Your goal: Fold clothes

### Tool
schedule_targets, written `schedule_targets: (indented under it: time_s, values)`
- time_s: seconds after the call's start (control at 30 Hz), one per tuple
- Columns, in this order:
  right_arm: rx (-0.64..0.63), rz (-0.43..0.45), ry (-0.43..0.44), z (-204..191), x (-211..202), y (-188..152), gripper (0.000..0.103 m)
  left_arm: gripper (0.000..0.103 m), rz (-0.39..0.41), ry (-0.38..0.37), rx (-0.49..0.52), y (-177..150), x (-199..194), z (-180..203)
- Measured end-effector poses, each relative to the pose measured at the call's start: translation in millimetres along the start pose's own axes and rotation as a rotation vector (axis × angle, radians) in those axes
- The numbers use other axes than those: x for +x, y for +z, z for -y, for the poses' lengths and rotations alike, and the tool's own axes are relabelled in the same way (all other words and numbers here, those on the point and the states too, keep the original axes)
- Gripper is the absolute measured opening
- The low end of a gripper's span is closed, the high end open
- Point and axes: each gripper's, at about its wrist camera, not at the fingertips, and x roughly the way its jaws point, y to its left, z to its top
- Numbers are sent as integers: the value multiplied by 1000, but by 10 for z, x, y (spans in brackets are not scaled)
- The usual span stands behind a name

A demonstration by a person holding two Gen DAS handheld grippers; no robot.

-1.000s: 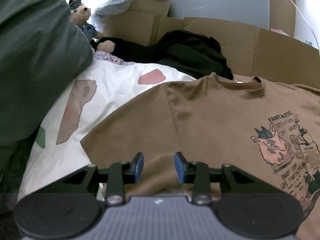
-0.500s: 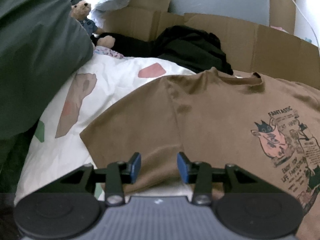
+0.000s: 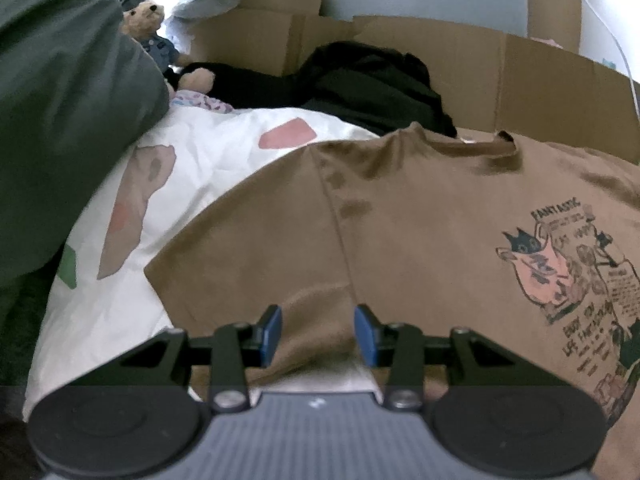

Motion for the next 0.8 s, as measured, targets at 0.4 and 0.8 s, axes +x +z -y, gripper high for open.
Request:
schedule_targets:
  time_s: [0.4, 0.8]
  values:
    - [6, -81, 38, -26, 405, -230, 39, 43, -27, -6, 9, -26, 109, 62]
    - [-38, -28, 190, -348, 93, -556, 11, 43, -31, -9, 25, -34, 118, 99]
